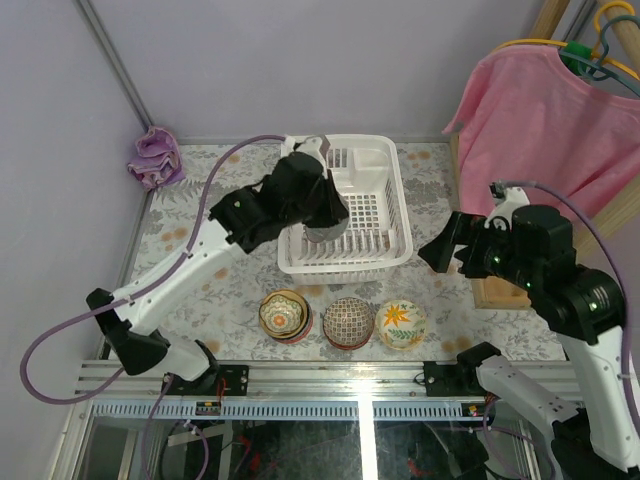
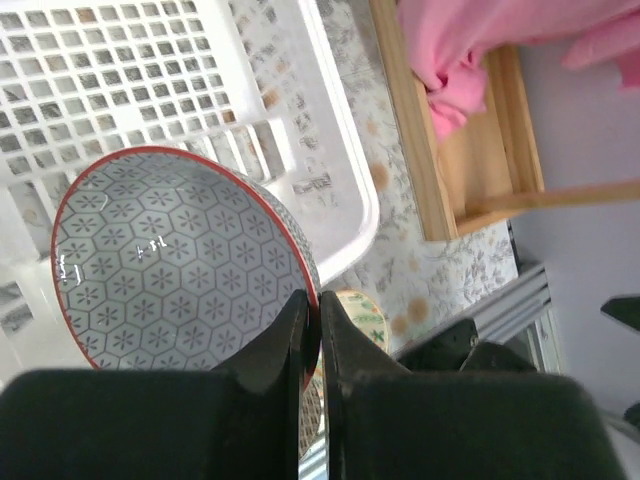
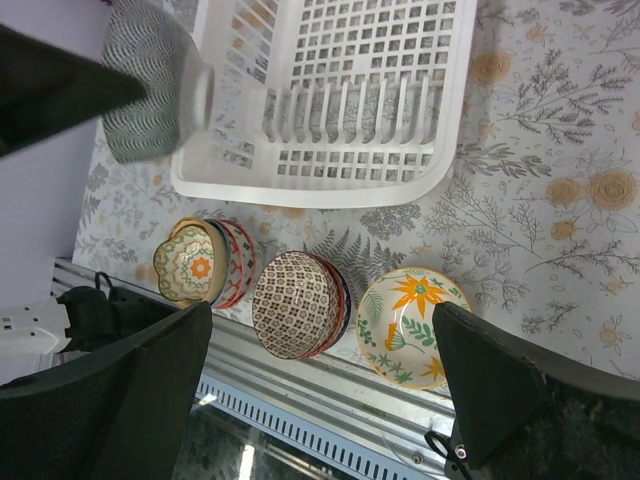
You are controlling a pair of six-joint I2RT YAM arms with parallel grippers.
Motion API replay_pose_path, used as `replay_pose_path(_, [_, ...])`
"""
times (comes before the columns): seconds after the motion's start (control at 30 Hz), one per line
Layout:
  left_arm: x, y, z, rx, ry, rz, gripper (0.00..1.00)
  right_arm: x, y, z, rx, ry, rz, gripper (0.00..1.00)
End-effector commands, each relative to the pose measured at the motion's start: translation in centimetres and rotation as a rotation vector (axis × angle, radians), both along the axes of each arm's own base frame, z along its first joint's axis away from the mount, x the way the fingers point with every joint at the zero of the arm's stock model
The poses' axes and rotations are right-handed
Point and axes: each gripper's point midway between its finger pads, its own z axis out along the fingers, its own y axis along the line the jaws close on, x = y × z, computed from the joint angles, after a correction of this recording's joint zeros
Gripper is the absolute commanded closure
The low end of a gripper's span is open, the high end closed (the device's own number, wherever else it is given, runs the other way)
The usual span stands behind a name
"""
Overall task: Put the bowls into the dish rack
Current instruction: Pick up the bowl from the center of the board.
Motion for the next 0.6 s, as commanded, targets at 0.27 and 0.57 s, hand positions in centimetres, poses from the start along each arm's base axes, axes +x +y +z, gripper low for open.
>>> replay_pose_path(0.27, [7.7, -0.8, -0.3, -0.32, 0.028, -0.158, 1.0, 3.5, 2.8, -3.1, -0.082, 0.121, 0.127, 0.01])
replay_pose_path(0.57, [9.6, -1.4, -4.0, -0.393, 0.084, -0.181, 1.0, 5.9, 3.1, -3.7, -0.139, 0.079, 0.149, 0.01])
